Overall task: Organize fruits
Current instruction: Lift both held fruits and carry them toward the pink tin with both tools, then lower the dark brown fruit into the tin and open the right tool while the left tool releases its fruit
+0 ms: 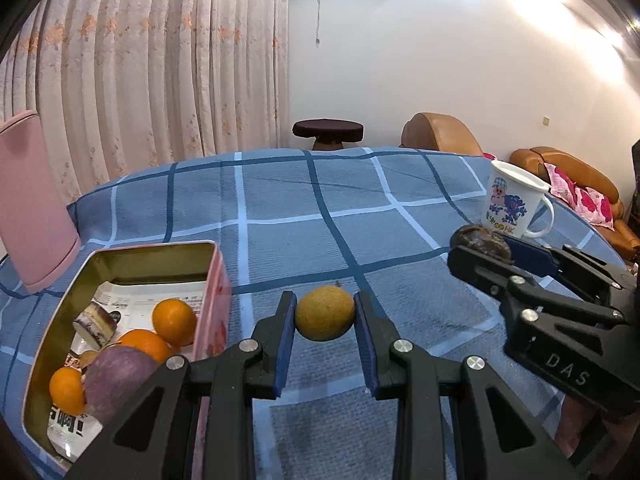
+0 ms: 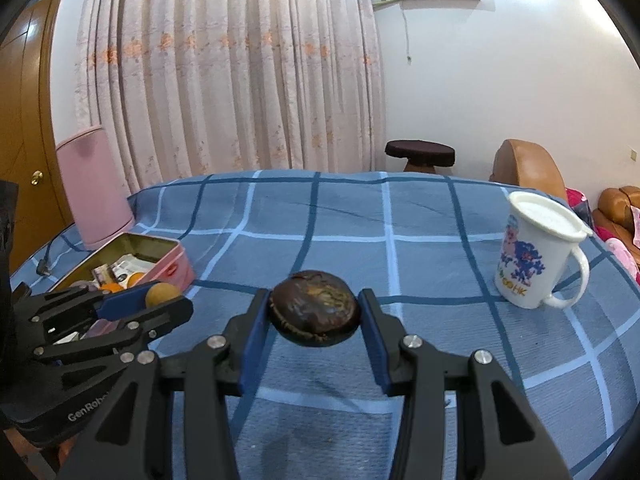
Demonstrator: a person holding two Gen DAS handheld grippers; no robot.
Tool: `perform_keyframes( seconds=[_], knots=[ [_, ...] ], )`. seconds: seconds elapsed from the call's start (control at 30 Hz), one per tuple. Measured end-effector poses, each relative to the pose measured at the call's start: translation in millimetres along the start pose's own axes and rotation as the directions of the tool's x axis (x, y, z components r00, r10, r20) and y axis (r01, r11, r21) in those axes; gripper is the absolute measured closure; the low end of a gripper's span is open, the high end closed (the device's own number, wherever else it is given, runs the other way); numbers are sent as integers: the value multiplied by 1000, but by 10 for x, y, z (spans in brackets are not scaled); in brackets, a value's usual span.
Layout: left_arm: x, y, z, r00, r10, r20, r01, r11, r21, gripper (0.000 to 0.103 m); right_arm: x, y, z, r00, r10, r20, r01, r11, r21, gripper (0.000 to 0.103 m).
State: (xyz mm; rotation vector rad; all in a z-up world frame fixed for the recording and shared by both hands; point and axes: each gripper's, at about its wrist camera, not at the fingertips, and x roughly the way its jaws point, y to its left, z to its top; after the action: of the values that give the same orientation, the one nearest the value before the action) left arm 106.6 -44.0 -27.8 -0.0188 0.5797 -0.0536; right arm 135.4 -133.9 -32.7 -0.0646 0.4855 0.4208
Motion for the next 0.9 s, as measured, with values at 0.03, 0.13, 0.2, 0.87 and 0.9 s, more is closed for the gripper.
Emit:
perform_keyframes(
  seconds=[0.03,0.13,0.2,0.87,0.9],
  knots=[
    [-14,12,-7,1000,2,3,-2,1000,0,72,2,23,-8,1000,5,-3,-5,1000,-1,56],
    [-62,61,-33,1000,9,9,-9,1000,-5,72,26,105,-17,1000,22,-13,-22,1000,-6,56],
    [-96,102,-48,1000,16,14,-16,1000,-9,72,36,159,-18,999,33,-15,-34,999,-8,56],
    [-613,844,-86,986,155,64,-149,985,-84,72,154,989,337,983,182,-10,-182,977,-112,56],
    [-640,892,-84,984,164,67,-158,984,-89,72,165,1047,358,982,190,-10,-189,974,-121,56]
  ],
)
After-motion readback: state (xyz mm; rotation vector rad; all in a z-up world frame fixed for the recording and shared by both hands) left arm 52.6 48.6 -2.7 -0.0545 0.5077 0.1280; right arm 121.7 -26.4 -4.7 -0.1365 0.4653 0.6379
